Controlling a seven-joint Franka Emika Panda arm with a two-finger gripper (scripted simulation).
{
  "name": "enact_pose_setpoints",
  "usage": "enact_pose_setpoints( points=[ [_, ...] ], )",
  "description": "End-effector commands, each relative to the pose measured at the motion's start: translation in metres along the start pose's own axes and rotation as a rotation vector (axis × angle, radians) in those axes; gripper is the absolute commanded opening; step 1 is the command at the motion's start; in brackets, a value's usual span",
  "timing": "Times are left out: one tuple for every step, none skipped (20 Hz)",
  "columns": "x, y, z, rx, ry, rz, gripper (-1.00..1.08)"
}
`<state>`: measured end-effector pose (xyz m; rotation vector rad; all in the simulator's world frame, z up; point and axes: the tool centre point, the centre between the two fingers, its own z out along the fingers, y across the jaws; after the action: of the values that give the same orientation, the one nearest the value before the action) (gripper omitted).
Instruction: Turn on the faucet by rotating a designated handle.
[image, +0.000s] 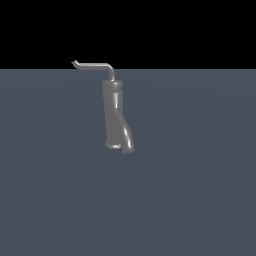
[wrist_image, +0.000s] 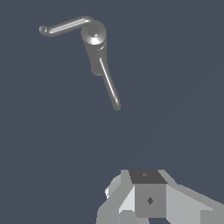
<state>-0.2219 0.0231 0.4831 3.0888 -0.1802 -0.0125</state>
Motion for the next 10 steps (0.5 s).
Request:
enact_pose_setpoints(
  points=[
    [0.011, -0.005, 0.001, 0.008, -0.001, 0.043, -1.00],
    [0.017, -0.007, 0.002, 0.011, -0.001, 0.062, -1.00],
    [0.022, -0.009, 0.003, 0.015, -0.002, 0.083, -1.00],
    [0.028, -0.011, 0.004, 0.018, -0.003, 0.105, -1.00],
    [0.034, -0.014, 0.005, 0.022, -0.003, 0.126, -1.00],
    [0.039, -0.016, 0.006, 0.025, -0.004, 0.148, -1.00],
    [0.045, -0.019, 0.007, 0.028, -0.005, 0.170, -1.00],
    [0.051, -0.022, 0.008, 0.031, -0.006, 0.192, -1.00],
    [0.057, -0.024, 0.010, 0.034, -0.007, 0.214, -1.00],
    [0.062, -0.027, 0.012, 0.037, -0.008, 0.237, -1.00]
  ],
)
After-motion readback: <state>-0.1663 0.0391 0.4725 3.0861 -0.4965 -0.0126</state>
